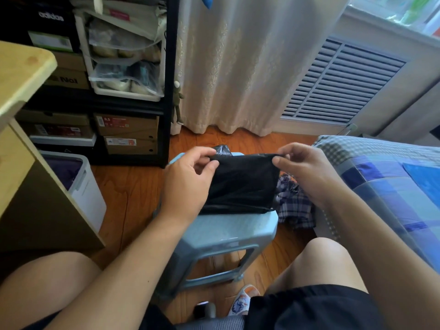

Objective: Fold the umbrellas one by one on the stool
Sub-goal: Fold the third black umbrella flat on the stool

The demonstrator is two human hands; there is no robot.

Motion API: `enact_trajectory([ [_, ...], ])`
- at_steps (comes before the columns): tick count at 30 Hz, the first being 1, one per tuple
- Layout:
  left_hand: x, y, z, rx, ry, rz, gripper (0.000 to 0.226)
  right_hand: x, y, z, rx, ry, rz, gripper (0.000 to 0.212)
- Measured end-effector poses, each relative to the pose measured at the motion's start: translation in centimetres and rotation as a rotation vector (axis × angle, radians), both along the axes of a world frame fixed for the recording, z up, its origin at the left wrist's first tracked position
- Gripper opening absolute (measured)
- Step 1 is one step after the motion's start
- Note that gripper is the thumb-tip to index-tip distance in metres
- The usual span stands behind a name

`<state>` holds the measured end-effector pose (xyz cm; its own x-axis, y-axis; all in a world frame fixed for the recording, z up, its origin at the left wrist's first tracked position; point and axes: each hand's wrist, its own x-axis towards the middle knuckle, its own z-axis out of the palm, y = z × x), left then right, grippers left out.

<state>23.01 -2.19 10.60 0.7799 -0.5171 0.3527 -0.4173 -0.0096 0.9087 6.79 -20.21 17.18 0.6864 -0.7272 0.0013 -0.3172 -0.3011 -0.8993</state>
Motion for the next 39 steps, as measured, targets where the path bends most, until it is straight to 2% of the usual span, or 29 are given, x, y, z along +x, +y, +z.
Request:
enact_trajectory([
  [2, 1.2, -0.3, 0.2, -0.04, 0.023, 0.032, 0.019, 0.8, -1.0, -0.1, -0.009, -0.038, -0.017, 0.019],
  [4, 2.6, -0.3, 0.3, -0.064, 0.152, 0.008, 0.024, 1.7, -1.6, -0.1, 0.057, -0.068, 0.016, 0.023],
  [7, 4.6, -0.3, -0.6, 0.055, 0.411, -0.282, 0.055, 3.0, -2.1, -0.3, 0.172, -0.094, 0.093, 0.027],
  [9, 4.9, -0.6, -1.5, 0.129, 0.498, -0.434, 0.068, 3.8, -2.2, -0.5, 0.228, -0.087, 0.099, 0.025],
  [10, 4.8, -0.9, -1.9, 0.114, 0.512, -0.449, 0.062, 4.2, -2.2, -0.5, 0.239, -0.086, 0.09, 0.024],
  [12, 4.6, -1.6, -2.1, 0.042, 0.52, -0.385, 0.034, 4.9, -2.3, -0.9, 0.246, -0.083, 0.073, 0.018],
  [14, 4.7, -2.1, -2.0, 0.006, 0.522, -0.292, 0.014, 5.0, -2.6, -1.4, 0.261, -0.039, 0.064, 0.003],
  [16, 4.9, -2.6, -1.7, -0.011, 0.539, -0.249, 0.007, 4.7, -3.1, -1.9, 0.298, 0.034, 0.076, 0.021],
  [19, 5.1, -3.3, -1.4, -0.008, 0.572, -0.218, 0.009, 4.5, -3.9, -2.7, 0.34, 0.104, 0.142, 0.025],
  [23, 5.3, -4.1, -2.2, -0.023, 0.66, -0.117, 0.012, 4.9, -5.1, -3.9, 0.26, 0.059, 0.133, 0.011],
  [28, 6.1, -4.9, -3.0, -0.019, 0.719, 0.04, 0.007, 6.5, -6.1, -5.5, 0.183, 0.084, 0.092, 0.026],
  [29, 6.2, -5.0, -3.1, -0.008, 0.764, 0.032, 0.01, 6.9, -6.3, -5.7, 0.158, 0.103, 0.09, 0.028],
  [31, 6.3, -5.1, -3.6, 0.028, 0.831, -0.067, 0.031, 7.7, -6.7, -6.1, 0.13, 0.124, 0.086, 0.028],
  [32, 6.2, -5.3, -3.9, 0.072, 0.822, -0.116, 0.037, 8.1, -7.0, -6.3, 0.126, 0.128, 0.086, 0.026],
  [34, 5.8, -5.5, -4.1, 0.118, 0.733, -0.151, 0.024, 8.6, -7.3, -6.4, 0.142, 0.12, 0.088, 0.024],
  [35, 5.8, -5.6, -4.2, 0.116, 0.692, -0.131, 0.017, 8.6, -7.4, -6.5, 0.158, 0.116, 0.097, 0.023],
  [39, 6.1, -5.5, -3.7, 0.044, 0.635, -0.007, 0.017, 8.0, -7.7, -6.6, 0.218, 0.098, 0.134, 0.029],
])
